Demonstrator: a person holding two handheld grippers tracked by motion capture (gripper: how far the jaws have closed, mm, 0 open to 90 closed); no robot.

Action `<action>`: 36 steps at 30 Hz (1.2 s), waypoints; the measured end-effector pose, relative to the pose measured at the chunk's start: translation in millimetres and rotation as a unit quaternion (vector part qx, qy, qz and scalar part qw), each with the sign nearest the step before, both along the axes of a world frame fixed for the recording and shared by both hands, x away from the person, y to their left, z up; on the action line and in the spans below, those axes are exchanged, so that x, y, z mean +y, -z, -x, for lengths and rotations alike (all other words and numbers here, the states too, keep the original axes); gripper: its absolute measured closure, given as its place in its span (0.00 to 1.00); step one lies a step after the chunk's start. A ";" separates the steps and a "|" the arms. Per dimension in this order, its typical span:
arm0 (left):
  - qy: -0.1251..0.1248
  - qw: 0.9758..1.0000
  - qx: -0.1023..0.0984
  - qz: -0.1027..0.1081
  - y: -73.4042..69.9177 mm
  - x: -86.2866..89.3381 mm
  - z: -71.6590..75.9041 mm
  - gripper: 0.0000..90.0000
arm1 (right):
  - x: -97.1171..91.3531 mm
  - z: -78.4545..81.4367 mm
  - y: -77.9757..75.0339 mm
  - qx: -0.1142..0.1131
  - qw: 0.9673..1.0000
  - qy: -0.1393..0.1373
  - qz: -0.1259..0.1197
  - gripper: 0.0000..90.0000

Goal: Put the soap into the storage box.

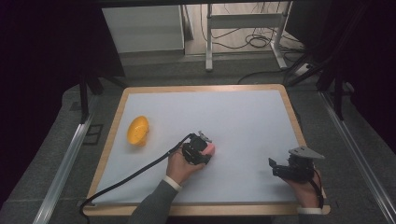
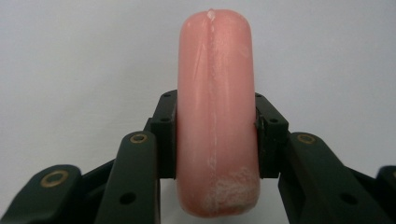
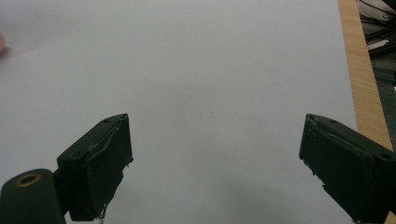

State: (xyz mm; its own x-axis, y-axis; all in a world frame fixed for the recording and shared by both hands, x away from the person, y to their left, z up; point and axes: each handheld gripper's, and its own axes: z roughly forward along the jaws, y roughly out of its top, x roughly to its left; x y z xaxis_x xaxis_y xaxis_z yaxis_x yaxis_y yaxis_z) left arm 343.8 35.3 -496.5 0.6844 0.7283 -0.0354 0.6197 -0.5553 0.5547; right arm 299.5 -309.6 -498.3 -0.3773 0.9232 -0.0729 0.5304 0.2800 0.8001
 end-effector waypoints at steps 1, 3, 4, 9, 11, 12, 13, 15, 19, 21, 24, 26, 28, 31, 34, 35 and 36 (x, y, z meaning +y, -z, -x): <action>0.000 1.000 0.000 0.004 -2.2 2.2 0.3 0.67 | -0.3 0.0 0.0 0.000 1.000 0.000 -0.001 0.10; 0.000 1.000 -0.001 0.007 -5.1 6.3 0.4 0.67 | -0.5 -0.1 0.3 0.001 1.000 0.002 0.000 0.10; 0.000 1.000 -0.001 0.007 -5.1 6.3 0.4 0.67 | -0.2 -0.2 0.6 0.001 1.000 0.002 0.001 0.10; -0.005 1.000 0.003 0.017 -9.1 17.7 -0.5 0.67 | 1.4 -0.7 1.7 0.005 1.000 -0.002 0.003 0.10; -0.008 1.000 0.004 0.016 -10.4 23.0 -0.6 0.67 | 1.6 -0.8 2.0 0.005 1.000 -0.002 0.003 0.10; -0.009 1.000 0.002 0.018 -10.9 25.1 -0.5 0.67 | 1.5 -0.9 2.1 0.006 1.000 -0.002 0.004 0.10; -0.009 1.000 0.002 0.018 -10.9 25.1 -0.5 0.67 | 1.5 -1.0 2.2 0.007 1.000 -0.002 0.004 0.10; -0.012 1.000 0.000 0.025 -14.5 31.6 1.1 0.67 | 1.6 -1.2 2.6 0.008 1.000 -0.002 0.004 0.10; -0.020 0.999 -0.008 0.029 -18.3 39.3 2.9 0.67 | 2.1 -1.2 3.0 0.011 1.000 -0.002 0.003 0.10; -0.022 0.999 -0.010 0.028 -19.9 43.5 3.5 0.67 | 1.7 -1.4 3.1 0.011 1.000 -0.003 0.003 0.10; -0.026 0.999 -0.010 0.032 -20.4 48.2 4.2 0.67 | 1.5 -1.6 3.6 0.012 1.000 -0.001 0.004 0.10; -0.029 0.999 -0.009 0.033 -20.3 51.2 4.2 0.67 | 1.6 -1.8 4.1 0.013 1.000 -0.002 0.005 0.10; -0.031 0.999 -0.010 0.035 -20.6 54.1 4.3 0.67 | 2.0 -1.9 4.6 0.015 1.000 -0.001 0.004 0.10; -0.034 0.999 -0.011 0.032 -21.6 57.6 4.3 0.67 | 2.4 -2.2 5.3 0.015 1.000 -0.001 0.005 0.10; -0.038 0.999 -0.012 0.037 -23.2 61.6 4.1 0.67 | 2.5 -2.2 5.3 0.016 1.000 -0.001 0.005 0.10; -0.040 0.998 -0.013 0.036 -23.9 63.1 4.0 0.67 | 2.5 -2.3 5.3 0.015 1.000 -0.001 0.005 0.10; -0.041 0.998 -0.013 0.037 -24.3 64.6 3.8 0.67 | 2.3 -2.2 5.1 0.014 1.000 -0.001 0.005 0.10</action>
State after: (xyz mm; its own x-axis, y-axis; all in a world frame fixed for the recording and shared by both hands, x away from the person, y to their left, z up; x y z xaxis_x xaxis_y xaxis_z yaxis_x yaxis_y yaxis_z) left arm 340.0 99.9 -472.2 0.6239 0.7780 -0.0740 0.6459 -0.4600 0.6093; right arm 301.7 -307.2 -503.4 -0.3814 0.9216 -0.0714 0.5522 0.2891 0.7820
